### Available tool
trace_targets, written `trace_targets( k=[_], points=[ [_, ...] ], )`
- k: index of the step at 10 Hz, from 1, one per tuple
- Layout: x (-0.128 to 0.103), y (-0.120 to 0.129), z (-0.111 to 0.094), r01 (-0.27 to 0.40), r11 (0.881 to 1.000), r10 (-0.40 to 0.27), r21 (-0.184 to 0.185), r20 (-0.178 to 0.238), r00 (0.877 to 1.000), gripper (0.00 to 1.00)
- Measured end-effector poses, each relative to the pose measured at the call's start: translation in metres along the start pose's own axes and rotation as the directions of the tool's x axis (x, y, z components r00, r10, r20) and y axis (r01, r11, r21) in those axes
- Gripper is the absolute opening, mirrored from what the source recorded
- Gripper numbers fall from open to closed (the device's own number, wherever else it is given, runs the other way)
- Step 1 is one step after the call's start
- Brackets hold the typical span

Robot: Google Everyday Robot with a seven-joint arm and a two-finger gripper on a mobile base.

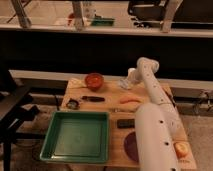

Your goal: Place towel in plastic cup

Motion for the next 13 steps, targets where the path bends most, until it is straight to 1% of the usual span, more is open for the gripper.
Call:
trace_targets(
  k=[2,3,4,5,6,7,8,9,10,11,12,13],
  points=[
    [0.0,0.0,0.0,0.0,1.0,0.0,0.0,0.0,1.0,0.44],
    [0.0,0.0,0.0,0.0,1.0,0.0,0.0,0.001,1.0,0.42],
    [-0.005,0.003,0.0,-0.015,1.0,0.015,-0.002,0.024,1.0,0.33],
    [-0.011,0.01,-0.002,-0.056,0.998,0.056,-0.002,0.055,0.997,0.29],
    [-0.019,0.018,-0.005,-0.147,0.989,0.144,0.027,0.092,0.985,0.29],
    [-0.02,0.023,-0.007,-0.227,0.972,0.219,0.066,0.114,0.969,0.31],
    [-0.022,0.024,-0.008,-0.298,0.948,0.283,0.108,0.136,0.949,0.38],
    [-0.024,0.021,-0.007,-0.342,0.93,0.321,0.132,0.156,0.934,0.47],
    [-0.03,0.017,-0.006,-0.357,0.922,0.332,0.147,0.171,0.928,0.5],
    [-0.032,0.014,-0.007,-0.368,0.916,0.338,0.163,0.182,0.923,0.51],
    [-0.031,0.012,-0.007,-0.373,0.912,0.342,0.171,0.187,0.921,0.54],
    [-0.032,0.01,-0.007,-0.374,0.91,0.342,0.176,0.189,0.92,0.6]
  ],
)
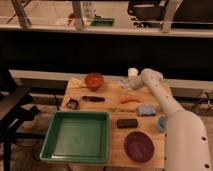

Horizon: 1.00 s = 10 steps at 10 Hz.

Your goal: Place towel in plastic cup

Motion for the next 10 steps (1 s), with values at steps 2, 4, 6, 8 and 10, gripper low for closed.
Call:
trace_targets(
  k=[2,4,6,8,10],
  points=[
    [-0.006,-0.007,0.003,0.006,1.0,-0.006,0.02,0.002,1.0,0.78],
    [-0.007,-0.017,0.002,0.009,0.999,-0.009,0.046,0.002,1.0,0.8],
    [-0.002,-0.028,0.004,0.001,0.998,-0.001,0.066,-0.001,1.0,0.8],
    [0.003,-0.037,0.012,-0.017,0.997,0.017,0.073,0.006,1.0,0.8],
    [0.012,-0.041,0.014,-0.035,0.997,0.035,0.073,0.007,0.999,0.8]
  ],
)
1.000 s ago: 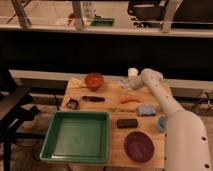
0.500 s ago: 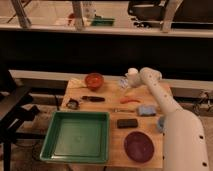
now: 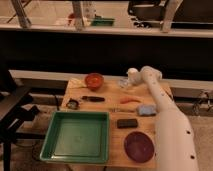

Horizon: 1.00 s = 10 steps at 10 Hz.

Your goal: Place towel in plastic cup

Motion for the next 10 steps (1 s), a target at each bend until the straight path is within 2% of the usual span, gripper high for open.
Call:
trace_targets(
  k=[4,8,10],
  points=[
    [0.01,0.005,0.0,-0.036,0.999,0.037,-0.039,0.013,0.999,0.74],
    [0.013,0.014,0.008,-0.049,0.987,0.054,-0.151,0.028,0.998,0.73],
    [0.009,0.016,0.009,-0.04,0.984,0.047,-0.173,0.034,0.998,0.63]
  ],
)
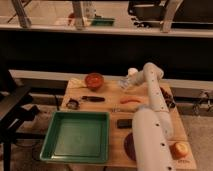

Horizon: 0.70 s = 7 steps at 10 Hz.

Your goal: Place towel in plastic cup

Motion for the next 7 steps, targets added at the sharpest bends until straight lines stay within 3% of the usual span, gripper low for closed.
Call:
trace_targets(
  k=[2,7],
  points=[
    [0.0002,0.0009,-0.0002,0.002,1.0,-0.002,-0.006,0.0,1.0,0.52],
    [0.0018,0.0005,-0.0013,0.001,1.0,-0.001,-0.004,-0.002,1.0,0.51]
  ],
)
